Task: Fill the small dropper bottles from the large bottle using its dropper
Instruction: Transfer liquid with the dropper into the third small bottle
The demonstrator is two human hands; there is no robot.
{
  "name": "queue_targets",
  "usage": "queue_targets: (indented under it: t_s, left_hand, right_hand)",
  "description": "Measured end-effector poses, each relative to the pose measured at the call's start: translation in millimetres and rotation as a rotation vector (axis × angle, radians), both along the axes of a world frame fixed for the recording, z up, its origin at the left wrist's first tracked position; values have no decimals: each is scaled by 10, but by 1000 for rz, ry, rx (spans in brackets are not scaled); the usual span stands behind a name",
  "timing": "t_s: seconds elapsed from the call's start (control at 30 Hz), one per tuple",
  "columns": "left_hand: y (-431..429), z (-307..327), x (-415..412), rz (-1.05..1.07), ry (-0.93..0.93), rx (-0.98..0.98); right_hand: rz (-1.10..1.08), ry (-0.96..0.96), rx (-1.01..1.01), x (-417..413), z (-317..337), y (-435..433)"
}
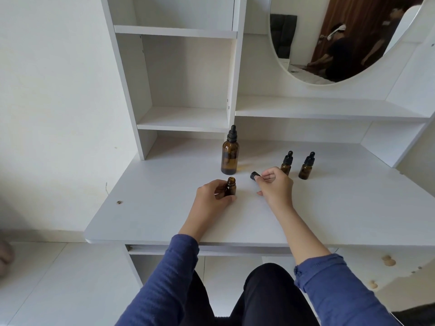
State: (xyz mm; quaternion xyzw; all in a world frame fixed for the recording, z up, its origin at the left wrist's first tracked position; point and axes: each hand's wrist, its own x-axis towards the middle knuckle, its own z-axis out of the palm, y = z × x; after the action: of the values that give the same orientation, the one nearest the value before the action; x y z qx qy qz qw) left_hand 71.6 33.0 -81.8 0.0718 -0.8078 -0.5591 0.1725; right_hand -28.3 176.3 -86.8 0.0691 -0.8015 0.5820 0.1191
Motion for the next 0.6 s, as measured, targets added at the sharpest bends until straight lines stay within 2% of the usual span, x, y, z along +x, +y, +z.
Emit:
queue_targets:
  t_s: [0.17,0.3,0.6]
  left_hand:
    - [-1,-2,-3,-4,-3,24]
    - [-5,-17,-15,0,-6,27]
    - [-10,-18,-27,-15,2,62]
  right_hand:
    - [-88,100,126,1,-1,-3]
    - [-91,195,39,61,127,-48]
    - [128,300,-108,-133,734,-545]
